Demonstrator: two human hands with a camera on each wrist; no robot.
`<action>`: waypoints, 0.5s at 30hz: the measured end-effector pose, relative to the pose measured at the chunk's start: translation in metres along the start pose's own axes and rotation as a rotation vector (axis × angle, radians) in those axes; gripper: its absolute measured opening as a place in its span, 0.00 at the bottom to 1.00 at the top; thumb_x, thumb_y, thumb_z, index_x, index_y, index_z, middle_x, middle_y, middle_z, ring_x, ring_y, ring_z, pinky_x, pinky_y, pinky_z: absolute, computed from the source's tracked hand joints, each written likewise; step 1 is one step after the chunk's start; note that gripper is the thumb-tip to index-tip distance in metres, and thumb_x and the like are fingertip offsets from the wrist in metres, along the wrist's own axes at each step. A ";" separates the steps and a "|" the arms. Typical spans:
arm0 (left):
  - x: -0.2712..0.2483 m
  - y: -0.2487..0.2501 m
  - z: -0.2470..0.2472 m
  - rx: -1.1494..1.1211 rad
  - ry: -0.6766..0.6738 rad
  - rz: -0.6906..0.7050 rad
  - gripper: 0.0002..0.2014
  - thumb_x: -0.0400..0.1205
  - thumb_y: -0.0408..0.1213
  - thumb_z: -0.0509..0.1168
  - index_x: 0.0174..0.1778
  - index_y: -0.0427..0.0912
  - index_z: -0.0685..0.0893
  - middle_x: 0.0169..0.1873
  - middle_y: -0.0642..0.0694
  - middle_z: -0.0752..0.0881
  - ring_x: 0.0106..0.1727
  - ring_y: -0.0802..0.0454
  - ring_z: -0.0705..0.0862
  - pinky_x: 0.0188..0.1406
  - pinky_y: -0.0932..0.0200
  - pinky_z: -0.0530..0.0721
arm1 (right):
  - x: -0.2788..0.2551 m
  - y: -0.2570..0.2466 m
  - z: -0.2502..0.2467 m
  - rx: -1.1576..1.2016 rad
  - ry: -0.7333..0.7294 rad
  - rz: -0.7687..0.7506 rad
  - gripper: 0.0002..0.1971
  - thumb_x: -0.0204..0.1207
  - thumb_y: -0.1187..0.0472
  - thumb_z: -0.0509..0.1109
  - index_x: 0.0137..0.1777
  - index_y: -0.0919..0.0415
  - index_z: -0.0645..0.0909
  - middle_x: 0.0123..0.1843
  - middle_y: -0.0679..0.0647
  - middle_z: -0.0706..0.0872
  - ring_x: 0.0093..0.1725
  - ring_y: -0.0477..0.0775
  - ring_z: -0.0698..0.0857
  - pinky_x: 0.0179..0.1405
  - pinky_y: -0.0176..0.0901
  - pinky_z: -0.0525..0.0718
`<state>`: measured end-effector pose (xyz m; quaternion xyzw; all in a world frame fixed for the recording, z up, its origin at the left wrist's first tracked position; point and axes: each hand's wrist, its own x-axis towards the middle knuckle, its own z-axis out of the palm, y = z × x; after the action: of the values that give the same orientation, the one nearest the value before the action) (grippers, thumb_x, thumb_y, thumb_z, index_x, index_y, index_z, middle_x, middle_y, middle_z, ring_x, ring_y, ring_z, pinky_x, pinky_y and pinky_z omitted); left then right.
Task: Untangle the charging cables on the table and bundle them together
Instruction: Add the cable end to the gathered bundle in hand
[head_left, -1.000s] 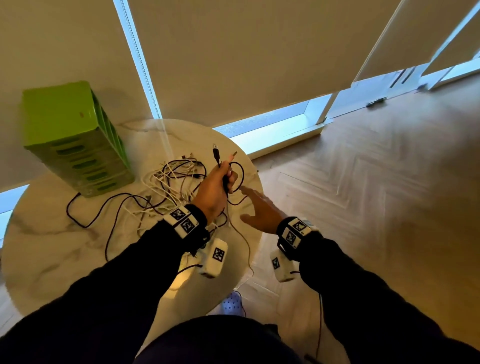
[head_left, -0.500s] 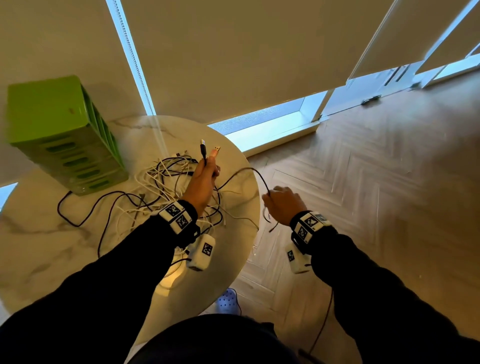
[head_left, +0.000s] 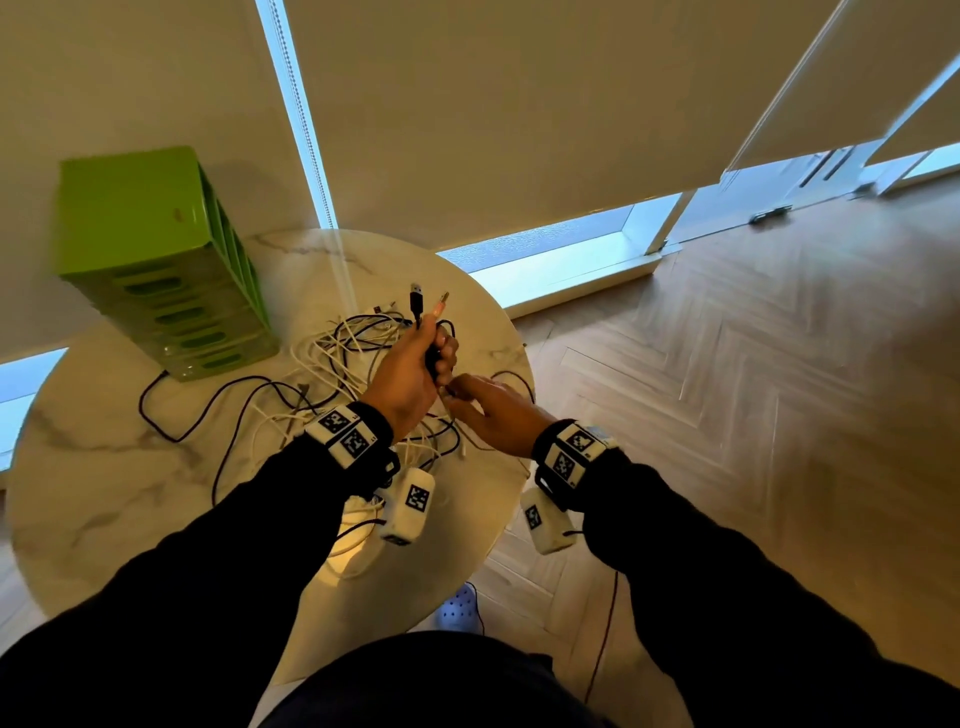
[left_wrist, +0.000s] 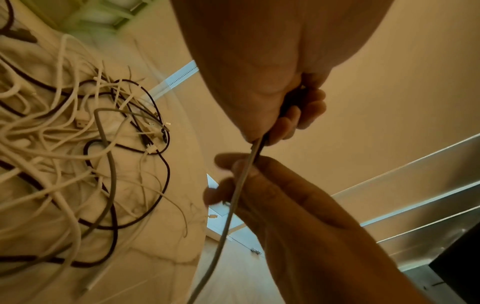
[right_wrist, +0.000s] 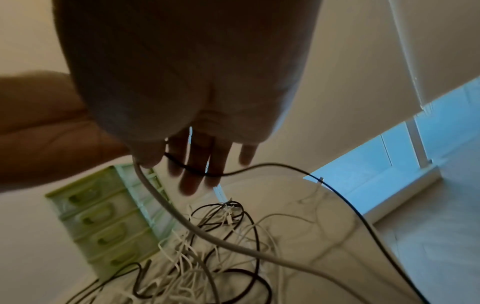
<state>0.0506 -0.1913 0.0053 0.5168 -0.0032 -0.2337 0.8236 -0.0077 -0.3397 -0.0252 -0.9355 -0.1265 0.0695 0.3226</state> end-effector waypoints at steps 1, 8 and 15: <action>0.002 0.001 -0.002 0.033 0.023 0.021 0.21 0.93 0.48 0.50 0.56 0.33 0.79 0.33 0.48 0.73 0.30 0.55 0.69 0.32 0.60 0.67 | 0.001 -0.002 -0.002 0.041 -0.021 -0.010 0.13 0.90 0.54 0.59 0.60 0.62 0.79 0.49 0.51 0.82 0.45 0.53 0.80 0.49 0.45 0.76; 0.009 0.000 -0.015 0.303 0.250 0.173 0.19 0.93 0.48 0.49 0.64 0.39 0.79 0.34 0.47 0.75 0.26 0.58 0.75 0.29 0.61 0.76 | -0.012 0.028 -0.021 0.121 0.106 0.258 0.13 0.91 0.53 0.52 0.55 0.58 0.76 0.37 0.54 0.85 0.37 0.56 0.86 0.43 0.50 0.84; 0.007 0.004 -0.014 0.067 0.093 0.092 0.05 0.93 0.45 0.51 0.58 0.53 0.71 0.28 0.54 0.62 0.26 0.59 0.60 0.24 0.65 0.62 | -0.028 0.059 -0.021 -0.279 -0.566 0.695 0.43 0.81 0.46 0.65 0.88 0.57 0.46 0.88 0.60 0.59 0.83 0.64 0.68 0.81 0.57 0.68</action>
<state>0.0616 -0.1807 0.0006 0.5538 0.0032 -0.1711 0.8149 -0.0191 -0.4051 -0.0444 -0.9011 0.1033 0.4081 0.1039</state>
